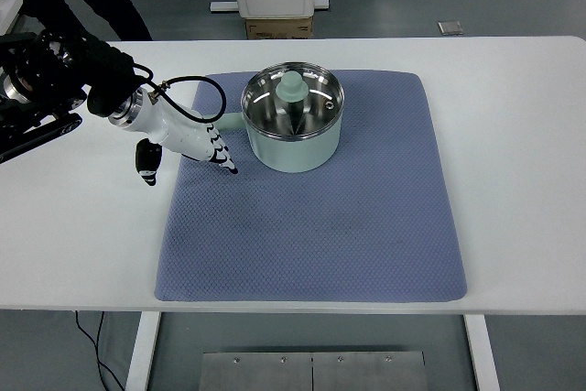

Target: Rotate green pot handle

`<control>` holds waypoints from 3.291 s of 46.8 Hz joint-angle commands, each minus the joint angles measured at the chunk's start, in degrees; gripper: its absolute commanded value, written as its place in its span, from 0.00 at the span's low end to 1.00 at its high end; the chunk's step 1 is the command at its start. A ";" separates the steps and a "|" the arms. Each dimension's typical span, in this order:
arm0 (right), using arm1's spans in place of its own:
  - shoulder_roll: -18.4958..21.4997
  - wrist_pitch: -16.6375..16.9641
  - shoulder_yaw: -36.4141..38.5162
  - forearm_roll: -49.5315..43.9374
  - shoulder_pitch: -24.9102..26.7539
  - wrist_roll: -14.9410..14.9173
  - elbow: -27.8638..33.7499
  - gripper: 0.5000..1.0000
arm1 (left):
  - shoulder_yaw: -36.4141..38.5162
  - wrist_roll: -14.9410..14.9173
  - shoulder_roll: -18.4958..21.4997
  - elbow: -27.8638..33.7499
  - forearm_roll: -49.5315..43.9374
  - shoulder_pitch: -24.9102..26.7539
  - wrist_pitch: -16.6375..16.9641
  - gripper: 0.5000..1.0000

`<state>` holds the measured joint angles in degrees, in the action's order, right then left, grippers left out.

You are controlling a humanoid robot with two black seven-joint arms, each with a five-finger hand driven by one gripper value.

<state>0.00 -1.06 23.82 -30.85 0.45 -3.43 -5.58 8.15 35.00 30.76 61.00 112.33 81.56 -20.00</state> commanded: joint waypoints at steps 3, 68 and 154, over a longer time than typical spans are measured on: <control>0.00 0.00 0.00 0.00 0.08 0.00 0.04 1.00 | -0.07 0.00 0.00 -0.97 -0.01 0.00 0.05 1.00; 0.00 0.00 0.00 0.00 0.08 0.00 0.04 1.00 | -5.43 0.00 7.03 -2.37 -25.47 8.61 1.28 1.00; 0.00 0.00 0.00 0.00 -0.01 0.00 -0.14 1.00 | -19.22 0.00 -12.57 -22.85 -134.74 -18.10 19.04 1.00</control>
<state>0.00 -1.06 23.82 -30.85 0.46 -3.43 -5.70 -9.60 35.01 19.03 39.27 -22.34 64.77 -0.97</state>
